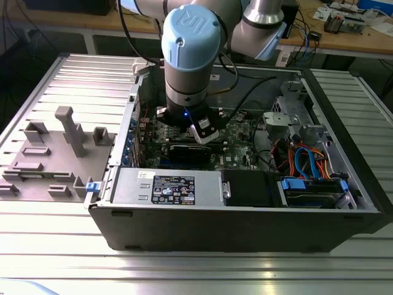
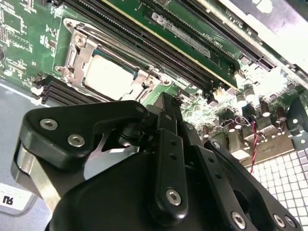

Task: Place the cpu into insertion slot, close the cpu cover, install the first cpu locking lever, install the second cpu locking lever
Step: 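Install the second cpu locking lever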

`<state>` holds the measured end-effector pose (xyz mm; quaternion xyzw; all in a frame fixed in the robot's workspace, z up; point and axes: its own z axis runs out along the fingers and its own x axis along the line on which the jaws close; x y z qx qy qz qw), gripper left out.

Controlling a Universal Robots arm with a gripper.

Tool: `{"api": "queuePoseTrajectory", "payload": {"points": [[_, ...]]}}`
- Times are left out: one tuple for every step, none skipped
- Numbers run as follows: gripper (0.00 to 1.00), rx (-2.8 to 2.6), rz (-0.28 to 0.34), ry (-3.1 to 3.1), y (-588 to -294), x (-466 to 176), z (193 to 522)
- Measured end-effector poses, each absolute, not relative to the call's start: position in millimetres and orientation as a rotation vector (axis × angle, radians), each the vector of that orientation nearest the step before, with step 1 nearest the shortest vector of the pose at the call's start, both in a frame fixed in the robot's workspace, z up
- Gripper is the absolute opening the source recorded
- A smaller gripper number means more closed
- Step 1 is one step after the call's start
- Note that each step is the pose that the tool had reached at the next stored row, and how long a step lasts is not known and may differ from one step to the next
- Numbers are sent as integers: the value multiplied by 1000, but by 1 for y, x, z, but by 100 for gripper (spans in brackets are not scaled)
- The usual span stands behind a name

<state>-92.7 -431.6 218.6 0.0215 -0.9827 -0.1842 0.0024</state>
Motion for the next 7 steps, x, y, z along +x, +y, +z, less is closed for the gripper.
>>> {"api": "queuePoseTrajectory", "payload": {"points": [[11, 67, -577, -3082, -432, -93, 219], [11, 67, -577, -3081, -432, -93, 219], [11, 67, -577, -3081, -432, -93, 219], [11, 67, -577, -3081, -432, -93, 219], [11, 67, -577, -3080, -432, -93, 219], [11, 67, -577, -3080, -432, -93, 219], [11, 67, -577, -3079, -432, -93, 219]]}}
